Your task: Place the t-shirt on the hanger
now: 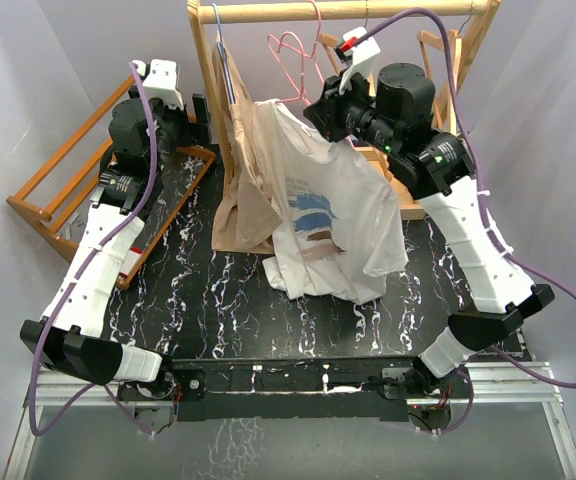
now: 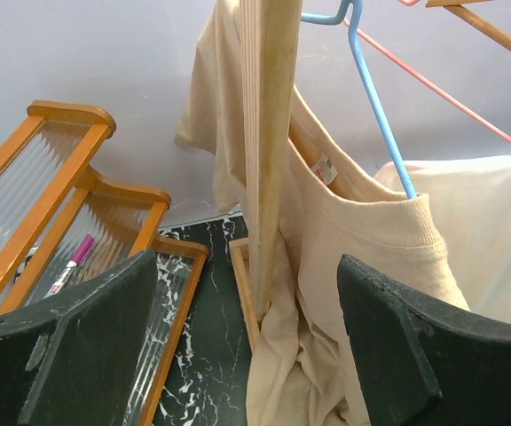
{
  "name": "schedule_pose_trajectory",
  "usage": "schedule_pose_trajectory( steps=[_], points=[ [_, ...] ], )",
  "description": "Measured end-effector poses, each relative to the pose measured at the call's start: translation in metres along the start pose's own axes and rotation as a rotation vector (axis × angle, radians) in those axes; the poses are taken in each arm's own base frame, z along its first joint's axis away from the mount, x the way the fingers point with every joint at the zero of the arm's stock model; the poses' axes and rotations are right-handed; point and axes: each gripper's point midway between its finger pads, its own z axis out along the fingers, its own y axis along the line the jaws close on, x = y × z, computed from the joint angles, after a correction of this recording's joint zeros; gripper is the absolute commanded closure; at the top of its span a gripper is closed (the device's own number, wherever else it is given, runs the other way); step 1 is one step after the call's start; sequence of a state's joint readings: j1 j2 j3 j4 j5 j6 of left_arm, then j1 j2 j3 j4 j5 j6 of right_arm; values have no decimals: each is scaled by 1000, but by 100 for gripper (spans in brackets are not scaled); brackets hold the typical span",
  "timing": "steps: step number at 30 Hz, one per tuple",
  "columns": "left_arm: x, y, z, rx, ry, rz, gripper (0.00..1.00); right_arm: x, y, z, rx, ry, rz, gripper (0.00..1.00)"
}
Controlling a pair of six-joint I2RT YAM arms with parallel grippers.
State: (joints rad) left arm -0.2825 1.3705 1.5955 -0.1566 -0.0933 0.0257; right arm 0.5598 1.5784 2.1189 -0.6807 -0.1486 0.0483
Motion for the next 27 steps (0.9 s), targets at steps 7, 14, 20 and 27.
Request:
schedule_pose_trajectory(
  steps=[7,14,20,27],
  points=[
    [0,0,0,0,0,-6,20,1,-19,29,115,-24,-23,92],
    [0,-1,1,0,-4,-12,20,-3,-37,47,203,-49,-37,92],
    [-1,-1,1,0,-11,-13,21,-19,-42,54,224,-99,-50,92],
    [-6,-14,-1,78,-17,-10,28,-25,-40,57,224,-120,-50,92]
  ],
)
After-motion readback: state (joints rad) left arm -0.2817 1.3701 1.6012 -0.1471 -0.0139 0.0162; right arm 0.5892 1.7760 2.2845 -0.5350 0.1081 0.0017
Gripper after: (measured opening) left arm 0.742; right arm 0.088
